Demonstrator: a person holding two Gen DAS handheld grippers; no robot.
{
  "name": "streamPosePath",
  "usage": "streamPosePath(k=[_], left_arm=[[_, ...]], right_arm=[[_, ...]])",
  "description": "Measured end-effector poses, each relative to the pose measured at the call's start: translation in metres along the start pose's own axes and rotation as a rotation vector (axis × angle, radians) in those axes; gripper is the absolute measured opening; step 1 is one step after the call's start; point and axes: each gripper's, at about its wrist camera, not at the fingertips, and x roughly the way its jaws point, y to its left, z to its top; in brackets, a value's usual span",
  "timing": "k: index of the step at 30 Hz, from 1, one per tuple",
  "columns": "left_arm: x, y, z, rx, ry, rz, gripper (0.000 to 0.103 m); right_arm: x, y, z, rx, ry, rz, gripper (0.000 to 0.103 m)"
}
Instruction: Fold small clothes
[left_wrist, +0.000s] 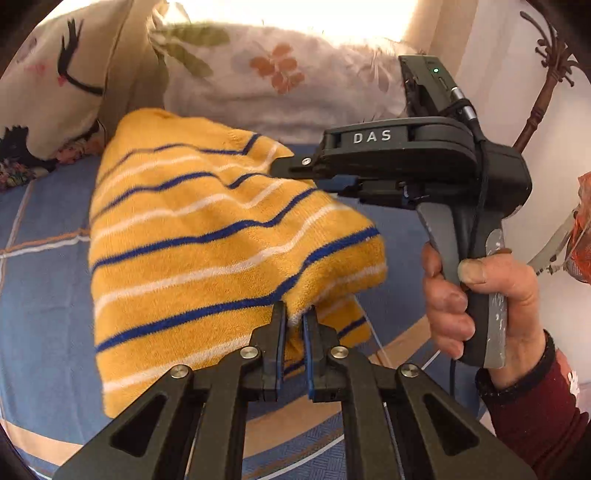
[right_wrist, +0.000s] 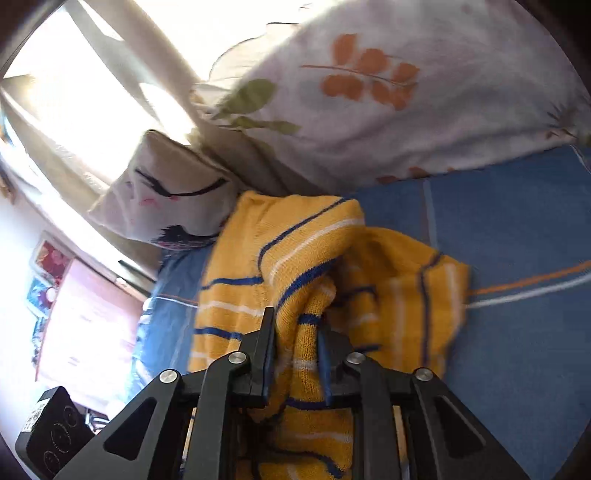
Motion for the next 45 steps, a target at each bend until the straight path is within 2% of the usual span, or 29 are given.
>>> streamPosePath(k=[2, 4, 7, 9, 12, 13, 15, 16, 19, 20, 21, 23, 26, 29, 30, 32, 33, 35, 36, 38, 40, 43, 45], left_arm=[[0.005, 0.006, -0.006, -0.035, 0.038, -0.030, 0.008], [-0.007, 0.011, -0.011, -0.039, 0.034, -0.070, 0.008], [-0.033, 0.021, -0.018, -0.056, 0.020, -0.110, 0.017], [-0.052, 0.026, -0.027, -0.070, -0.009, -0.102, 0.034], [-0.070, 0.043, -0.036, -0.119, -0.049, -0.065, 0.038], [-0.073, 0.048, -0.035, -0.141, -0.056, -0.055, 0.038], [-0.077, 0.062, -0.037, -0.188, -0.067, -0.042, 0.039], [-0.080, 0.069, -0.040, -0.211, -0.070, -0.031, 0.039], [-0.088, 0.087, -0.047, -0.261, -0.081, -0.014, 0.039], [-0.089, 0.091, -0.049, -0.273, -0.086, -0.012, 0.039], [-0.090, 0.095, -0.052, -0.284, -0.090, -0.011, 0.039], [-0.090, 0.104, -0.057, -0.311, -0.092, -0.011, 0.040], [-0.090, 0.112, -0.062, -0.346, -0.098, -0.020, 0.040], [-0.095, 0.112, -0.068, -0.339, -0.113, 0.013, 0.040], [-0.097, 0.112, -0.070, -0.336, -0.118, 0.025, 0.041], [-0.101, 0.115, -0.075, -0.343, -0.125, 0.035, 0.045], [-0.102, 0.117, -0.077, -0.348, -0.128, 0.035, 0.046], [-0.103, 0.119, -0.079, -0.359, -0.131, 0.032, 0.046], [-0.102, 0.120, -0.080, -0.364, -0.131, 0.029, 0.046], [-0.102, 0.120, -0.082, -0.370, -0.130, 0.019, 0.046], [-0.102, 0.120, -0.083, -0.368, -0.128, 0.013, 0.046], [-0.106, 0.121, -0.086, -0.367, -0.132, 0.004, 0.046], [-0.110, 0.124, -0.087, -0.373, -0.139, -0.001, 0.048]], right_arm=[[-0.002, -0.029, -0.009, 0.048, 0.005, -0.126, 0.031], [-0.019, -0.044, -0.016, 0.087, -0.027, -0.108, 0.033], [-0.047, -0.039, -0.019, 0.069, -0.097, -0.060, 0.047], [-0.056, -0.025, -0.022, 0.045, -0.124, -0.003, 0.049], [-0.054, 0.001, -0.031, -0.009, -0.109, 0.062, 0.049], [-0.050, 0.011, -0.034, -0.035, -0.100, 0.063, 0.049], [-0.040, 0.026, -0.041, -0.093, -0.104, -0.014, 0.049], [-0.033, 0.029, -0.044, -0.111, -0.094, -0.059, 0.048], [-0.006, 0.012, -0.063, -0.075, 0.036, -0.116, 0.026], [-0.002, 0.004, -0.072, -0.069, 0.062, -0.137, 0.018], [-0.003, -0.003, -0.080, -0.064, 0.064, -0.125, 0.015], [-0.011, -0.008, -0.088, -0.047, 0.050, -0.119, 0.014], [-0.015, -0.007, -0.097, -0.052, 0.033, -0.154, 0.014], [-0.024, -0.005, -0.101, -0.032, 0.014, -0.184, 0.015], [-0.032, -0.001, -0.100, -0.025, -0.017, -0.201, 0.020], [-0.054, 0.018, -0.095, -0.069, -0.117, -0.217, 0.022], [-0.064, 0.029, -0.092, -0.096, -0.163, -0.206, 0.026], [-0.072, 0.051, -0.084, -0.139, -0.214, -0.118, 0.058], [-0.069, 0.062, -0.079, -0.160, -0.205, -0.052, 0.063], [-0.049, 0.081, -0.070, -0.175, -0.137, 0.093, 0.064], [-0.013, 0.100, -0.060, -0.177, -0.032, 0.225, 0.064], [0.049, 0.118, -0.047, -0.172, 0.135, 0.334, 0.064], [0.089, 0.117, -0.033, -0.113, 0.226, 0.385, 0.064]])
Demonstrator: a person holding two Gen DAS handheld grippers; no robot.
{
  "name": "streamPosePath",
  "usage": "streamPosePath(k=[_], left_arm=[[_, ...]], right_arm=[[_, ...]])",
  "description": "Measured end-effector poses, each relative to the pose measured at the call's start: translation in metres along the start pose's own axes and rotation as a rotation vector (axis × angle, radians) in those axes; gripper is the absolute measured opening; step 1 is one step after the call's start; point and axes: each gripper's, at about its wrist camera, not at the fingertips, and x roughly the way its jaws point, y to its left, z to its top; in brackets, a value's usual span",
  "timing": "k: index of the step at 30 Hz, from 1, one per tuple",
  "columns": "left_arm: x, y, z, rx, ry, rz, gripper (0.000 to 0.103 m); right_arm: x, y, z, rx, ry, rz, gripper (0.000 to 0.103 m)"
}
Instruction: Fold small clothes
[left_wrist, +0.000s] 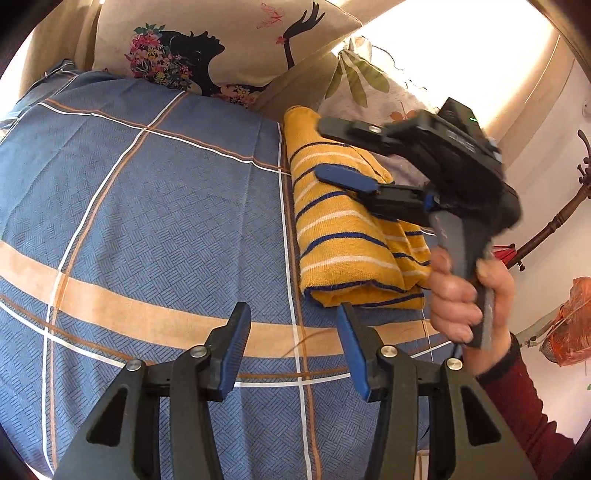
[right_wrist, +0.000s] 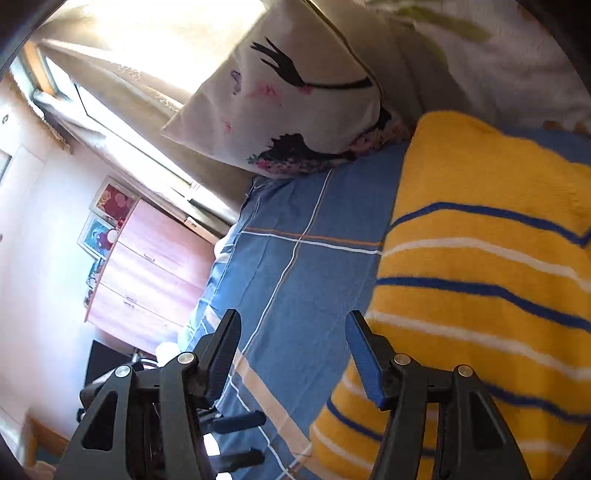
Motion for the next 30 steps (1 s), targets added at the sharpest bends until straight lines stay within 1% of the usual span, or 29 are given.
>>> streamPosePath(k=[1, 2, 4, 7, 8, 9, 10, 12, 15, 16, 17, 18, 19, 21, 23, 24, 25, 27, 28, 30], left_arm=[[-0.002, 0.002, 0.000, -0.005, -0.002, -0.003, 0.048], [-0.003, 0.004, 0.001, -0.010, -0.004, -0.006, 0.049], [-0.006, 0.008, 0.001, -0.017, -0.006, -0.014, 0.050], [-0.006, 0.013, 0.003, -0.023, -0.001, -0.029, 0.051], [-0.005, 0.014, 0.004, -0.026, 0.000, -0.035, 0.051], [-0.004, 0.015, 0.005, -0.028, 0.001, -0.040, 0.051], [-0.004, 0.016, 0.006, -0.029, 0.003, -0.042, 0.051], [-0.001, 0.018, 0.009, -0.029, 0.009, -0.044, 0.051], [0.000, 0.023, 0.011, -0.043, 0.018, -0.044, 0.051], [-0.001, 0.024, 0.012, -0.045, 0.015, -0.043, 0.051], [-0.002, 0.026, 0.012, -0.046, 0.011, -0.039, 0.051], [-0.003, 0.027, 0.013, -0.046, 0.007, -0.034, 0.051], [-0.004, 0.028, 0.014, -0.045, 0.004, -0.029, 0.051], [-0.005, 0.029, 0.016, -0.043, -0.003, -0.020, 0.052], [-0.004, 0.027, 0.019, -0.037, -0.005, -0.015, 0.053], [-0.003, 0.023, 0.022, -0.029, -0.005, -0.016, 0.053], [-0.002, 0.018, 0.025, -0.016, -0.007, -0.018, 0.053], [0.002, 0.002, 0.034, 0.019, -0.018, -0.029, 0.053], [0.006, -0.007, 0.041, 0.040, -0.021, -0.031, 0.053], [0.016, -0.026, 0.055, 0.086, -0.030, -0.040, 0.054]], right_arm=[[0.011, -0.011, 0.010, 0.042, 0.015, 0.011, 0.062], [0.018, -0.023, 0.020, 0.090, 0.015, 0.021, 0.062], [0.025, -0.044, 0.040, 0.193, 0.005, 0.090, 0.062], [0.020, -0.066, 0.065, 0.334, -0.066, 0.191, 0.062], [0.017, -0.072, 0.070, 0.379, -0.084, 0.230, 0.063], [0.013, -0.076, 0.071, 0.407, -0.107, 0.250, 0.064], [0.009, -0.077, 0.074, 0.409, -0.129, 0.229, 0.065], [0.002, -0.075, 0.075, 0.388, -0.163, 0.155, 0.065], [-0.006, -0.086, 0.067, 0.420, -0.166, 0.068, 0.062], [-0.011, -0.088, 0.060, 0.415, -0.172, 0.038, 0.055], [-0.018, -0.089, 0.054, 0.403, -0.184, 0.000, 0.042], [-0.024, -0.091, 0.050, 0.392, -0.201, -0.038, 0.036], [-0.034, -0.092, 0.041, 0.389, -0.224, -0.072, 0.031], [-0.059, -0.099, 0.024, 0.410, -0.293, -0.132, 0.031], [-0.081, -0.111, 0.008, 0.448, -0.347, -0.139, 0.022], [-0.091, -0.116, 0.002, 0.468, -0.362, -0.158, 0.022], [-0.099, -0.118, -0.004, 0.479, -0.373, -0.153, 0.021], [-0.115, -0.120, -0.013, 0.475, -0.372, -0.174, 0.022], [-0.120, -0.115, -0.016, 0.462, -0.369, -0.199, 0.023], [-0.125, -0.099, -0.020, 0.416, -0.371, -0.241, 0.041]])
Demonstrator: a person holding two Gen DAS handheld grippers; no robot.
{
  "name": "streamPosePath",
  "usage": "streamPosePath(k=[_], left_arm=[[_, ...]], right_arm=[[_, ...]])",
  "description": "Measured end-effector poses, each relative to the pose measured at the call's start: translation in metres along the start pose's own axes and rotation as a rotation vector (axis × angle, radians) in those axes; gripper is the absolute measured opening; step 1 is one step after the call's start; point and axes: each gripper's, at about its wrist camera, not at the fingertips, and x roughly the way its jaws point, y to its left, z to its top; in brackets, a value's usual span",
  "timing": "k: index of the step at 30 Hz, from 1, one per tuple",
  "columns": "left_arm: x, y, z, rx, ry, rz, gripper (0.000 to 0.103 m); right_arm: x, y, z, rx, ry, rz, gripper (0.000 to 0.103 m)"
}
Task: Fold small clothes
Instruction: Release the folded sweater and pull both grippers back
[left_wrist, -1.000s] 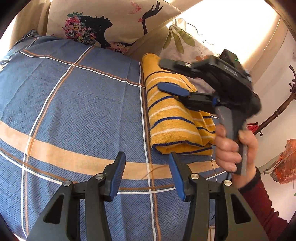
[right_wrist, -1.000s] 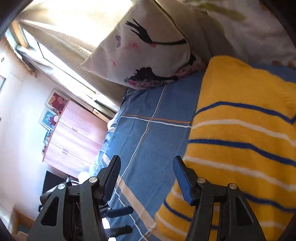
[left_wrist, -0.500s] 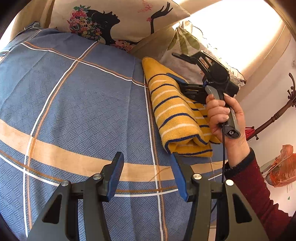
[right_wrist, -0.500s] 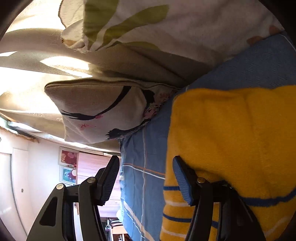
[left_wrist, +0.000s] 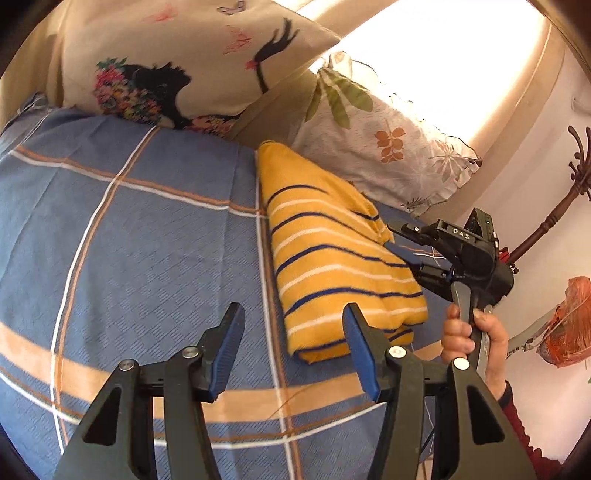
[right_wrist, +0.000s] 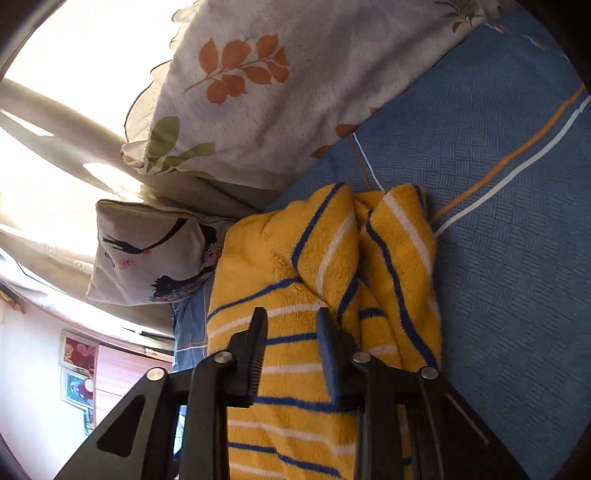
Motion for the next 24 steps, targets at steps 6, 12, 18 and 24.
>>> streamPosePath(k=[6, 12, 18, 24], left_arm=[[0.073, -0.025, 0.010, 0.020, 0.134, 0.005, 0.056], [0.074, -0.019, -0.029, 0.035, 0.166, 0.066, 0.058], [0.041, -0.001, -0.045, -0.064, 0.160, 0.003, 0.058], [-0.008, -0.012, -0.051, -0.002, -0.029, 0.144, 0.058]], right_arm=[[-0.021, 0.024, -0.033, -0.197, -0.036, -0.084, 0.071], [-0.041, -0.011, -0.065, -0.247, 0.009, -0.142, 0.069], [-0.074, -0.028, -0.081, -0.265, -0.054, -0.241, 0.075], [-0.111, -0.014, -0.111, -0.317, -0.178, -0.283, 0.081]])
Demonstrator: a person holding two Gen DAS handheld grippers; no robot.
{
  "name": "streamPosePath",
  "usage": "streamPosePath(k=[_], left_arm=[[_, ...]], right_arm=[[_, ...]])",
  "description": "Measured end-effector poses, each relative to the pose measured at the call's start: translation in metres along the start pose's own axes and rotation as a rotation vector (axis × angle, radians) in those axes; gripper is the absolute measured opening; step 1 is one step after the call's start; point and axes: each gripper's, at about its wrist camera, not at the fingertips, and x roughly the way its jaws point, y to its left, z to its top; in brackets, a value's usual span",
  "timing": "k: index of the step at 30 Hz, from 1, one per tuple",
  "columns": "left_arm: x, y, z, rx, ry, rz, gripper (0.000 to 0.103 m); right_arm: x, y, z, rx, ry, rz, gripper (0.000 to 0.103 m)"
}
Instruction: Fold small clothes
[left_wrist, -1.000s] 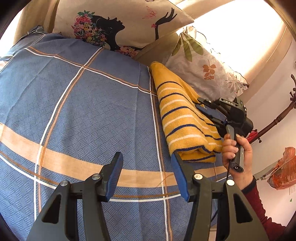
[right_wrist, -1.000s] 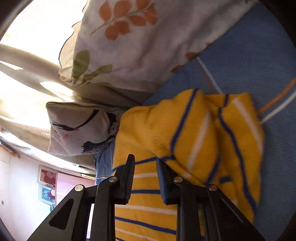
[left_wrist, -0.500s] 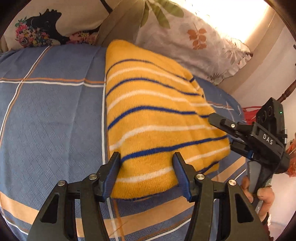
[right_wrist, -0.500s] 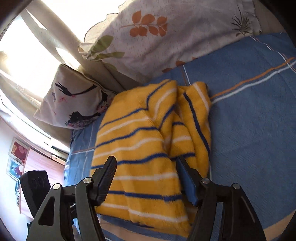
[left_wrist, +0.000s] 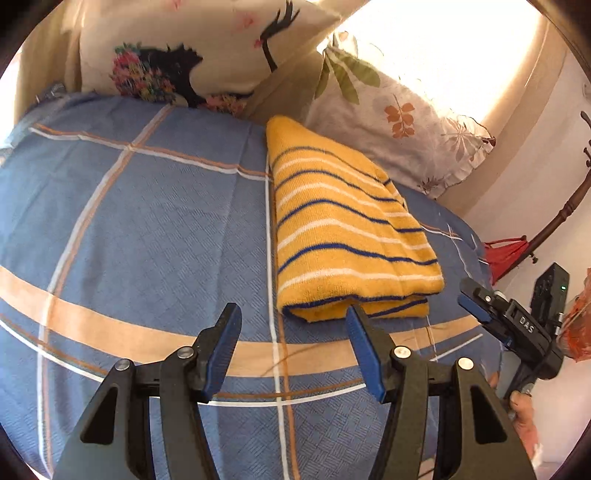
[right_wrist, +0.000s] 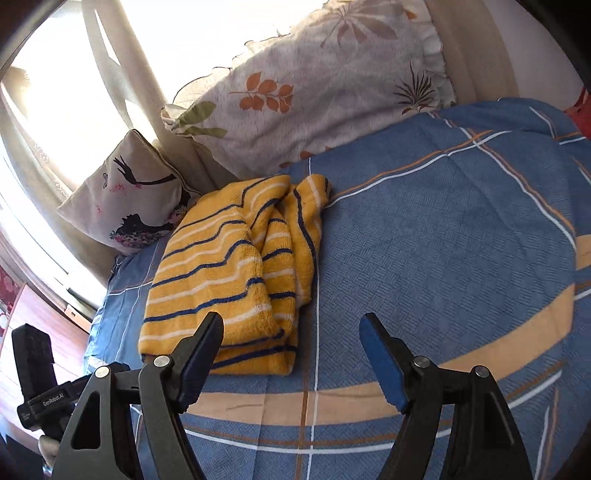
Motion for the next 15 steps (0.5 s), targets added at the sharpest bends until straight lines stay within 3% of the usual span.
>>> streamPosePath(k=[2, 4, 6, 7, 10, 13, 15], left_arm=[[-0.024, -0.006, -0.001, 0.044, -0.108, 0.079, 0.059], [-0.048, -0.014, -0.003, 0.072, -0.217, 0.161, 0.068], [-0.073, -0.021, -0.007, 0.085, -0.329, 0.240, 0.091], [-0.087, -0.021, -0.010, 0.088, -0.387, 0.261, 0.095], [-0.121, -0.021, -0.017, 0.082, -0.515, 0.252, 0.103], [-0.138, -0.020, -0.021, 0.074, -0.558, 0.246, 0.103], [-0.141, -0.020, -0.022, 0.085, -0.563, 0.219, 0.103]], right_arm=[[-0.015, 0.013, -0.004, -0.048, -0.044, -0.056, 0.086], [-0.031, 0.029, -0.008, -0.106, -0.106, -0.114, 0.089], [-0.050, 0.048, -0.012, -0.179, -0.172, -0.170, 0.092], [-0.061, 0.058, -0.015, -0.215, -0.214, -0.192, 0.094], [-0.099, 0.087, -0.031, -0.323, -0.397, -0.253, 0.103], [-0.118, 0.106, -0.051, -0.384, -0.587, -0.291, 0.103], [-0.110, 0.107, -0.058, -0.373, -0.545, -0.240, 0.103]])
